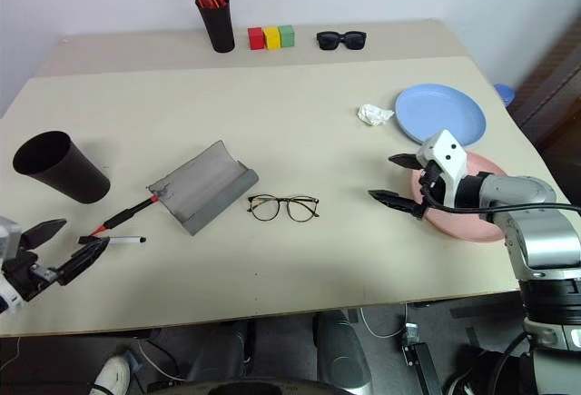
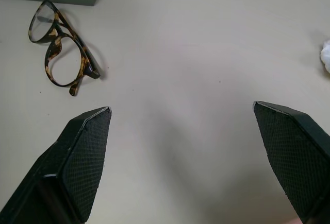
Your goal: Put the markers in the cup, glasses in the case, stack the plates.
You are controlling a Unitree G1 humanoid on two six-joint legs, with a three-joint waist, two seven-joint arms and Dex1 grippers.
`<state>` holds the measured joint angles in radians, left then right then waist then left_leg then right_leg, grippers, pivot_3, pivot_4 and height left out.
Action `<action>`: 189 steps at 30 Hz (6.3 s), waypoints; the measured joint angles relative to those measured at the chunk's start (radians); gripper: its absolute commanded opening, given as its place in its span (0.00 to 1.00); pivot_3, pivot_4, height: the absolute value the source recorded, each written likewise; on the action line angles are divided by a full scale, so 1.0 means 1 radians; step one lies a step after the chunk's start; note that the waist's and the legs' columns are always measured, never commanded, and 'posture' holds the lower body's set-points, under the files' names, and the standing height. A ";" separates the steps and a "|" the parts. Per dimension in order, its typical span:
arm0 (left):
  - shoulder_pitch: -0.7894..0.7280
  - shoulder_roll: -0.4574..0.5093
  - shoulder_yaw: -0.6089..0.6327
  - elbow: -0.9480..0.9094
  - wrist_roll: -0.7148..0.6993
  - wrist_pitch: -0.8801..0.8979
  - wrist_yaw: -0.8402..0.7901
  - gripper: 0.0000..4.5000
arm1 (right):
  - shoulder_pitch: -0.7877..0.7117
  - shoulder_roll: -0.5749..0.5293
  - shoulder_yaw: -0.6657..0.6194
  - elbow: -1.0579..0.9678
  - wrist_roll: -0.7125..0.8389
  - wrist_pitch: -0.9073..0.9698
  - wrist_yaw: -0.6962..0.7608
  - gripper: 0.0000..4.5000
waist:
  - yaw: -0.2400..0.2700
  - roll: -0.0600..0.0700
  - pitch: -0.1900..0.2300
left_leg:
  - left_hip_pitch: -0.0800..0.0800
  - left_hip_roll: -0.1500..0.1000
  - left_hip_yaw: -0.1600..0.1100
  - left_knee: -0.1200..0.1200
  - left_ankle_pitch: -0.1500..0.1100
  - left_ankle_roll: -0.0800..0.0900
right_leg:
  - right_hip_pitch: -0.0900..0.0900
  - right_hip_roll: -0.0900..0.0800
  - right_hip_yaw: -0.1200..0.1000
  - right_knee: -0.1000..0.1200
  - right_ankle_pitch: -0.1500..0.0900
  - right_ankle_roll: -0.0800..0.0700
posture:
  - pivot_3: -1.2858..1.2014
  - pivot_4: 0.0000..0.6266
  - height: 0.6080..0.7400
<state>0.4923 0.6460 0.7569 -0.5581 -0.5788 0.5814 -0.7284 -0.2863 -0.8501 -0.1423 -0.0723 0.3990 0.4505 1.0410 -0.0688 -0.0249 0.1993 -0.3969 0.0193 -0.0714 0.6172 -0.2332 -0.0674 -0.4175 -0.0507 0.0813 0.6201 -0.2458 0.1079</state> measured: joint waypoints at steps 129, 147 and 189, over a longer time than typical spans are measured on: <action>-0.081 0.262 -0.076 -0.162 -0.274 0.352 0.167 1.00 | -0.213 0.411 0.362 -0.141 -0.079 -0.053 -0.171 1.00 | 0.002 -0.001 0.000 | 0.005 0.002 -0.005 0.003 0.000 0.000 | 0.004 0.004 -0.002 0.010 -0.002 -0.001 | 0.52 0.24 1.00; -0.317 0.240 -0.351 -0.150 -0.279 0.733 0.381 0.59 | -0.185 0.326 0.374 -0.211 -0.023 -0.020 -0.026 1.00 | 0.003 -0.001 0.000 | 0.004 0.002 -0.005 0.003 0.000 0.000 | 0.003 0.004 -0.003 0.010 -0.001 -0.001 | 0.52 0.24 1.00; -0.736 -0.069 -0.170 0.395 0.326 -0.357 0.621 0.01 | -0.304 0.659 0.474 -0.064 -0.181 -0.116 -0.305 1.00 | 0.013 -0.003 0.000 | 0.004 0.003 -0.006 -0.002 0.003 -0.004 | 0.001 0.004 -0.004 0.011 0.002 0.003 | 0.52 0.24 1.00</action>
<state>-0.2432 0.5774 0.5868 -0.1633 -0.2523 0.2240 -0.1078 -0.5908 -0.1915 0.3319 -0.1362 0.2182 0.3348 0.7361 -0.0556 -0.0275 0.1989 -0.3925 0.0219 -0.0773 0.6156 -0.2304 -0.0716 -0.4165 -0.0463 0.0775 0.6310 -0.2435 0.1105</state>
